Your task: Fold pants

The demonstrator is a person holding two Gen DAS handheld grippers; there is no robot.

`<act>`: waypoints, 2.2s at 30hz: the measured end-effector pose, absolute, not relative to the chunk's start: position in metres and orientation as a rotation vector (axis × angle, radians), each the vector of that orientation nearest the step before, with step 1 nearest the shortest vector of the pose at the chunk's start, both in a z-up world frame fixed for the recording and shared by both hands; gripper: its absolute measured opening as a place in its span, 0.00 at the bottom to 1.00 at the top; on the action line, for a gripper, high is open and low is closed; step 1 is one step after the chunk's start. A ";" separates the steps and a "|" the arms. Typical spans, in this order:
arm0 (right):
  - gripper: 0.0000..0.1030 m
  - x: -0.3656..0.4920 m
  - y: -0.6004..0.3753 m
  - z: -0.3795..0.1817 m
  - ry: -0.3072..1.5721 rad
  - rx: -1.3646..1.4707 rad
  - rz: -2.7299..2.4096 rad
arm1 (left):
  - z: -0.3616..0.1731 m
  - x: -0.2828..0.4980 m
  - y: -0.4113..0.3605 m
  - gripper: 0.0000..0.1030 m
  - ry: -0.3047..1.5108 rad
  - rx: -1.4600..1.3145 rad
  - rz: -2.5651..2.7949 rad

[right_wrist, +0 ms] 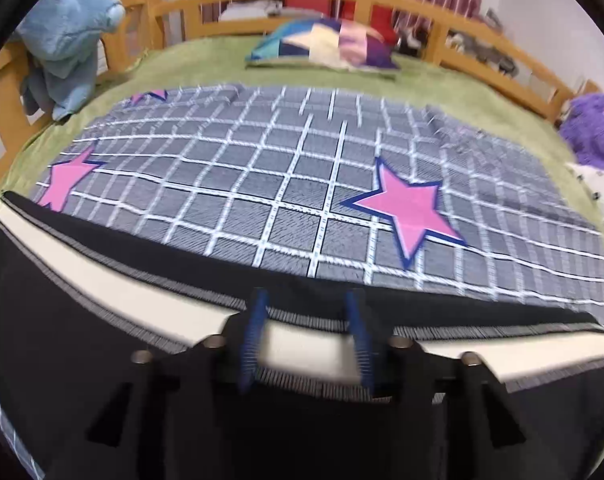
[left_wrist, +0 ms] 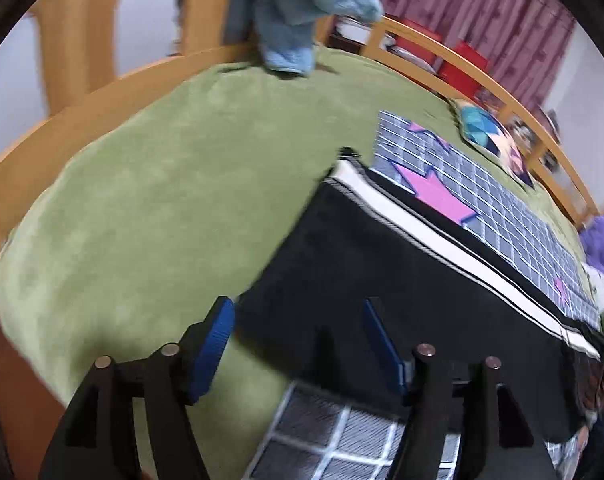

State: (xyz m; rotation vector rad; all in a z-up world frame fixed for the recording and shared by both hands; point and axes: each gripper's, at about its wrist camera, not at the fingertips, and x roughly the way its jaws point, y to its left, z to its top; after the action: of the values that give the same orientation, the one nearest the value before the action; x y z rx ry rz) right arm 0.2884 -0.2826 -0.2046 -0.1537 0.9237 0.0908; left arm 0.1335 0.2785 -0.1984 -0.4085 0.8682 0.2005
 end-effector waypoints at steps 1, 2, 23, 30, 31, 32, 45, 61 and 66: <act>0.50 0.276 -0.281 -0.200 0.907 -0.164 0.080 | -0.203 0.130 0.281 0.63 0.863 -0.433 0.188; 0.51 0.260 -0.278 -0.196 0.898 -0.171 0.065 | -0.209 0.130 0.284 0.63 0.866 -0.466 0.172; 0.48 0.134 -0.292 -0.204 0.912 0.052 0.060 | -0.111 0.145 0.157 0.13 0.587 -0.121 0.151; 0.48 0.131 -0.352 -0.185 0.773 0.146 0.027 | -0.077 0.132 0.001 0.11 0.570 -0.055 -0.150; 0.47 0.129 -0.362 -0.188 0.776 0.173 0.021 | -0.080 0.127 -0.025 0.11 0.580 -0.054 -0.202; 0.47 0.124 -0.371 -0.193 0.791 0.194 0.005 | -0.089 0.122 -0.049 0.11 0.591 -0.050 -0.249; 0.47 0.088 -0.426 -0.211 0.827 0.303 -0.026 | -0.208 0.102 -0.179 0.32 0.930 -0.032 -0.530; 0.48 0.139 -0.298 -0.217 0.936 0.293 0.216 | -0.175 0.108 0.011 0.80 0.752 -0.312 -0.282; 0.18 0.130 -0.265 -0.215 0.880 0.026 0.161 | -0.180 0.111 0.043 0.80 0.750 -0.395 -0.240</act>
State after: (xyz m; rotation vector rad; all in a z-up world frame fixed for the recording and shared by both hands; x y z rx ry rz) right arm 0.1299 -0.2647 -0.2152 0.0261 0.8802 0.1615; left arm 0.1107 0.0431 -0.1804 -0.3945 0.7500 -0.2401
